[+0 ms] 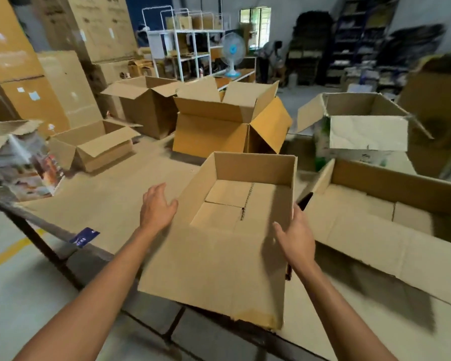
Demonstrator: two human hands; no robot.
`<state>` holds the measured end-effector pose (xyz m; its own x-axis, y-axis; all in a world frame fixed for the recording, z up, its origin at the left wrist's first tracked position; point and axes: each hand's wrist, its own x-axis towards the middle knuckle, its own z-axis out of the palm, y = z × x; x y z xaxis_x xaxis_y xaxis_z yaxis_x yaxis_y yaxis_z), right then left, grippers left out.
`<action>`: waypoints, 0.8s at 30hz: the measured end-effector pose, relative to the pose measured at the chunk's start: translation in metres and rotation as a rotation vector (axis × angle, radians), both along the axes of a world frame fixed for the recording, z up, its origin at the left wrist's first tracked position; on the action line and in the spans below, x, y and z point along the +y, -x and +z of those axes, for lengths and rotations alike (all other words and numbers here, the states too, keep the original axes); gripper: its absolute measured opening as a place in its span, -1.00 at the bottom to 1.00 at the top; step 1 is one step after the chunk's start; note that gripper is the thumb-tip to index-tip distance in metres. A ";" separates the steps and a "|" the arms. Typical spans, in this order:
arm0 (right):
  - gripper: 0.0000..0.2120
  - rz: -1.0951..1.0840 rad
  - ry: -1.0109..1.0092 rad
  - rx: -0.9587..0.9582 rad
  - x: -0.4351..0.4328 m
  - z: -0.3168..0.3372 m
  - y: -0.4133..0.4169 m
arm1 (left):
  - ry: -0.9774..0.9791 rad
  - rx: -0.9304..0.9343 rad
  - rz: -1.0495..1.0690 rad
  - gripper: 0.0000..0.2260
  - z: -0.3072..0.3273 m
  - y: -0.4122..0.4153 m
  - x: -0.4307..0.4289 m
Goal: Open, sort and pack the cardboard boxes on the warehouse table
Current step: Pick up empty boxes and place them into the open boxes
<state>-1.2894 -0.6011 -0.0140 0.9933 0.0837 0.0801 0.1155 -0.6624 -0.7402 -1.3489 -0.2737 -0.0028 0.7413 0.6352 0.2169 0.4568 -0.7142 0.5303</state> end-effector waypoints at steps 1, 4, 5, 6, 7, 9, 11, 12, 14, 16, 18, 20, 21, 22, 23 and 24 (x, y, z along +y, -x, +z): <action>-0.30 -0.060 -0.007 0.082 0.002 -0.005 -0.002 | 0.086 0.033 0.038 -0.43 -0.004 -0.005 0.009; -0.51 -0.163 -0.040 0.337 0.007 -0.019 -0.004 | 0.432 0.149 0.094 -0.49 -0.031 -0.014 0.030; -0.57 -0.181 -0.071 0.405 0.009 -0.021 -0.004 | 0.470 0.201 0.091 -0.54 -0.041 -0.015 0.031; -0.61 -0.196 -0.093 0.443 0.010 -0.023 -0.006 | 0.459 0.257 0.085 -0.57 -0.050 -0.015 0.034; -0.64 -0.201 -0.096 0.458 0.012 -0.022 -0.007 | 0.411 0.316 0.084 -0.58 -0.056 -0.016 0.036; -0.67 -0.213 -0.070 0.486 0.014 -0.019 -0.007 | 0.325 0.398 0.104 -0.56 -0.060 -0.019 0.040; -0.75 -0.226 -0.024 0.511 0.015 -0.015 -0.007 | 0.327 0.426 0.099 -0.52 -0.058 -0.019 0.041; -0.76 -0.228 -0.003 0.524 0.015 -0.014 -0.006 | 0.351 0.423 0.087 -0.51 -0.059 -0.018 0.041; -0.73 -0.231 0.012 0.544 0.015 -0.015 -0.004 | 0.389 0.414 0.056 -0.49 -0.061 -0.012 0.040; -0.73 -0.242 0.024 0.535 0.016 -0.018 -0.002 | 0.405 0.400 0.042 -0.48 -0.064 -0.005 0.040; -0.74 -0.260 0.014 0.531 0.017 -0.018 0.002 | 0.422 0.377 0.037 -0.47 -0.065 0.002 0.041; -0.68 -0.287 -0.022 0.505 0.020 -0.020 0.006 | 0.431 0.345 0.046 -0.49 -0.067 0.007 0.042; -0.64 -0.302 -0.029 0.480 0.020 -0.022 0.008 | 0.425 0.317 0.054 -0.52 -0.067 0.009 0.040; -0.63 -0.318 -0.030 0.457 0.021 -0.024 0.011 | 0.419 0.271 0.066 -0.56 -0.066 0.012 0.037; -0.63 -0.330 -0.035 0.436 0.022 -0.026 0.014 | 0.419 0.211 0.079 -0.62 -0.066 0.015 0.034; -0.63 -0.336 -0.048 0.420 0.023 -0.027 0.018 | 0.447 0.135 0.099 -0.69 -0.065 0.017 0.031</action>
<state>-1.3075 -0.5782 -0.0407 0.9119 -0.2386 -0.3340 -0.4098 -0.5764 -0.7070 -1.3661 -0.2426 -0.0675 0.6749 0.7135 -0.1880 0.5976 -0.3790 0.7066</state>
